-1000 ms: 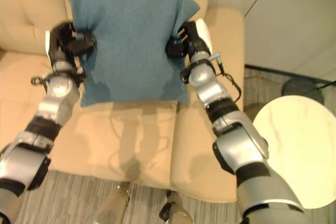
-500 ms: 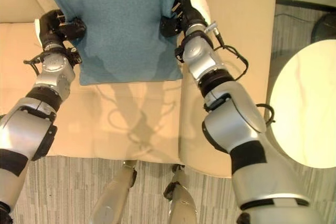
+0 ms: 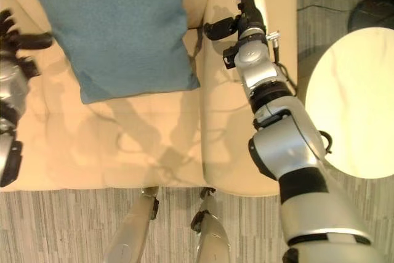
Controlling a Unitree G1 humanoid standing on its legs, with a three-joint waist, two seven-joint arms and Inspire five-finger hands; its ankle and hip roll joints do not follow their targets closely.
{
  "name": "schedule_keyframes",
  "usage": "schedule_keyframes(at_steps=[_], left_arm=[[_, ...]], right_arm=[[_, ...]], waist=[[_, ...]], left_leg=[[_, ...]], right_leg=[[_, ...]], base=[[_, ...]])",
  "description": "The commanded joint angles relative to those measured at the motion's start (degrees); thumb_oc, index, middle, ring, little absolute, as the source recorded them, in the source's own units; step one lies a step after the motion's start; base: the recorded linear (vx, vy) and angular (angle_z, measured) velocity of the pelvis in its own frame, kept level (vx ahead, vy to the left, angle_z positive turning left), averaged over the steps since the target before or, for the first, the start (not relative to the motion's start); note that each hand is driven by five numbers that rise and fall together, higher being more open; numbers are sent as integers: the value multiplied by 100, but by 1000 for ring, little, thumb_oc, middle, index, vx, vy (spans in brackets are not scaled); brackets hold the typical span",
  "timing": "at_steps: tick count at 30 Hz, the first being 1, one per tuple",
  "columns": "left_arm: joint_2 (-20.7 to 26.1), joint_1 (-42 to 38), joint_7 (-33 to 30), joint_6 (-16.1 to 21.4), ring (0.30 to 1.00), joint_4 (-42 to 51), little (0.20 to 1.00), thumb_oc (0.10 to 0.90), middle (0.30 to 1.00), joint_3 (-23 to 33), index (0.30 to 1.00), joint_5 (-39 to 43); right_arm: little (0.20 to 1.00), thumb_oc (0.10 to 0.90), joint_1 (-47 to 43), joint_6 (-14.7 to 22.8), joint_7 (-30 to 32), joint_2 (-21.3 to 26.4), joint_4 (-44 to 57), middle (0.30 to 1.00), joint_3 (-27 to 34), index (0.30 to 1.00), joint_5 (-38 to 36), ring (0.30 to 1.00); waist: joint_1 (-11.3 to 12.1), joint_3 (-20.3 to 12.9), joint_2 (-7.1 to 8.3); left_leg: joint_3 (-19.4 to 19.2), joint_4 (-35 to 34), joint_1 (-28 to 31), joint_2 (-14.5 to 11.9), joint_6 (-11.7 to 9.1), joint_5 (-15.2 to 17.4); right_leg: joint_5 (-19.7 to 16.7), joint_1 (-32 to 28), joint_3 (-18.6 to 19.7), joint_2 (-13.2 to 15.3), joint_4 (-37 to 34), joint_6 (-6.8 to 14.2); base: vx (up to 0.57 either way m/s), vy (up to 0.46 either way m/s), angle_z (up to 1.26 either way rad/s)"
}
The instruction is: Pick up all the scattered cushions and arrange them neatly on the sofa.
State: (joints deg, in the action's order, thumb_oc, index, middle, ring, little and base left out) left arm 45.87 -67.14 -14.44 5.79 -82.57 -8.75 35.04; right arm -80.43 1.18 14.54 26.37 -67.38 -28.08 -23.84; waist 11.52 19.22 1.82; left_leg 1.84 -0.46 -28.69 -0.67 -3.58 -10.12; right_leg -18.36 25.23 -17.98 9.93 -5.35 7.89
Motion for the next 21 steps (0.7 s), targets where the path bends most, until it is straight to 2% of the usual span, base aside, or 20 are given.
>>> schedule_keyframes(at_steps=[1, 2, 3, 4, 5, 6, 9, 10, 11, 12, 13, 14, 16, 17, 18, 19, 21], left_arm=[[398, 896, -53, 240, 900, -363, 900, 800, 900, -193, 900, 270], [347, 1733, 87, 234, 900, -367, 900, 800, 900, 230, 900, 193], [342, 1779, 83, 233, 900, -344, 900, 800, 900, 261, 900, 188], [215, 2718, 199, 247, 900, -233, 900, 800, 900, 820, 900, 275], [209, 2761, 195, 245, 900, -209, 900, 800, 900, 848, 900, 271], [-56, 4010, 391, 282, 900, 71, 900, 800, 900, 1588, 900, 451], [-753, 5606, 623, 553, 900, 1145, 900, 800, 900, 2146, 900, 272], [-1029, 5980, 654, 685, 900, 1492, 900, 800, 900, 2334, 900, 479], [-1039, 6002, 645, 680, 900, 1516, 900, 800, 900, 2340, 900, 474], [-1232, 6254, 702, 713, 900, 1403, 900, 800, 900, 2655, 900, 596], [-1356, 6390, 738, 734, 900, 1338, 900, 800, 900, 2787, 900, 631], [-1389, 6457, 768, 730, 900, 1247, 900, 800, 900, 2855, 900, 673], [-1544, 6592, 874, 649, 900, 1092, 900, 800, 900, 2929, 900, 686], [-1614, 6688, 875, 620, 900, 1025, 900, 800, 900, 2993, 900, 649], [-1711, 6768, 871, 592, 900, 989, 900, 800, 900, 2995, 900, 542], [-1795, 6829, 869, 563, 900, 962, 900, 800, 900, 2987, 900, 452], [-1955, 6919, 903, 478, 900, 858, 900, 800, 900, 3012, 900, 422]], right_arm=[[900, 800, 450, 681, 254, 244, 323, 900, 29, 900, -168, 900], [900, 800, 862, 726, 144, 304, 631, 900, 160, 900, -67, 900], [900, 800, 881, 720, 150, 298, 650, 900, 150, 900, -62, 900], [900, 800, 1531, 760, 41, 356, 1238, 900, 363, 900, 60, 900], [900, 800, 1550, 752, 47, 350, 1258, 900, 354, 900, 66, 900], [900, 800, 2506, 835, -107, 524, 2264, 900, 682, 900, 342, 900], [900, 800, 4129, 996, -301, 832, 3428, 900, 1460, 900, 794, 900], [900, 800, 4407, 1074, -193, 857, 3644, 900, 1707, 900, 985, 900], [900, 800, 4426, 1065, -189, 856, 3664, 900, 1709, 900, 992, 900], [900, 800, 4774, 1052, -258, 946, 3739, 900, 1938, 900, 1242, 900], [900, 800, 4848, 1040, -272, 980, 3828, 900, 2042, 900, 1384, 900], [900, 800, 4840, 998, -307, 1006, 3855, 900, 2026, 900, 1497, 900], [900, 800, 5206, 946, -432, 1130, 3993, 900, 2097, 900, 1736, 900], [900, 800, 5440, 936, -475, 1144, 4027, 900, 2157, 900, 1861, 900], [900, 800, 5659, 942, -486, 1136, 3876, 900, 2197, 900, 1979, 900], [900, 800, 5844, 901, -518, 1101, 3744, 900, 2253, 900, 2043, 900], [900, 800, 6404, 770, -560, 1080, 3591, 900, 2388, 900, 2393, 900]], waist=[[126, -961, -275], [85, -1050, -287], [70, -1062, -297], [14, -1174, -311], [-1, -1188, -317], [-114, -1314, -332], [-188, -1427, -413], [-183, -1398, -422], [-176, -1392, -419], [-184, -1398, -429], [-183, -1405, -460], [-177, -1384, -469], [-85, -1345, -463], [-88, -1295, -475], [-90, -1285, -437], [-96, -1306, -414], [-106, -1407, -363]], left_leg=[[374, -454, 407, -177, -511, 383], [314, -454, 613, -216, -487, 453], [318, -454, 600, -208, -480, 428], [258, -454, 841, -230, -428, 531], [262, -454, 826, -221, -421, 507], [175, -454, 1193, -226, -275, 706], [100, -454, 1906, -149, -18, 944], [16, -399, 2168, -95, 36, 1051], [3, -409, 2181, -85, 42, 1031], [-184, -86, 2354, -28, 116, 1294], [-328, -30, 2418, -38, 128, 1378], [-505, -6, 2447, -97, 100, 1353], [-679, 64, 2355, -210, 62, 1215], [-759, 49, 2379, -274, 67, 1171], [-834, 10, 2362, -290, 93, 1047], [-849, -24, 2357, -305, 123, 976], [-794, -64, 2326, -290, 165, 820]], right_leg=[[1126, -718, -31, 391, 35, 620], [1199, -899, 0, 398, 35, 597], [1178, -888, -1, 406, 35, 598], [1244, -1076, 28, 421, 35, 577], [1224, -1064, 27, 429, 35, 578], [1294, -1319, 130, 443, 35, 556], [1348, -1857, 217, 534, 35, 530], [1334, -2016, 285, 586, 35, 540], [1319, -2017, 300, 597, 35, 543], [1230, -2049, 416, 690, 35, 590], [1080, -1939, 444, 761, 35, 685], [681, -1797, 372, 834, 35, 711], [619, -1879, -185, 910, 41, 711], [852, -2033, -446, 890, 259, 625], [1079, -2223, -549, 859, 668, 570], [1376, -2383, -436, 770, 973, 498], [2032, -2697, 150, 389, 1749, 445]], base=[[94, 16, -40], [21, 20, -27], [99, 41, -22], [41, 37, -8], [160, 98, -5], [152, 121, 0], [188, 134, -22], [101, 97, -21], [6, 124, -19], [-87, 116, -23], [-144, 89, -36], [-244, -30, -56], [-296, -129, -91], [-315, -160, -88], [-306, -163, -53], [-286, -174, -28], [-207, -196, -16]])
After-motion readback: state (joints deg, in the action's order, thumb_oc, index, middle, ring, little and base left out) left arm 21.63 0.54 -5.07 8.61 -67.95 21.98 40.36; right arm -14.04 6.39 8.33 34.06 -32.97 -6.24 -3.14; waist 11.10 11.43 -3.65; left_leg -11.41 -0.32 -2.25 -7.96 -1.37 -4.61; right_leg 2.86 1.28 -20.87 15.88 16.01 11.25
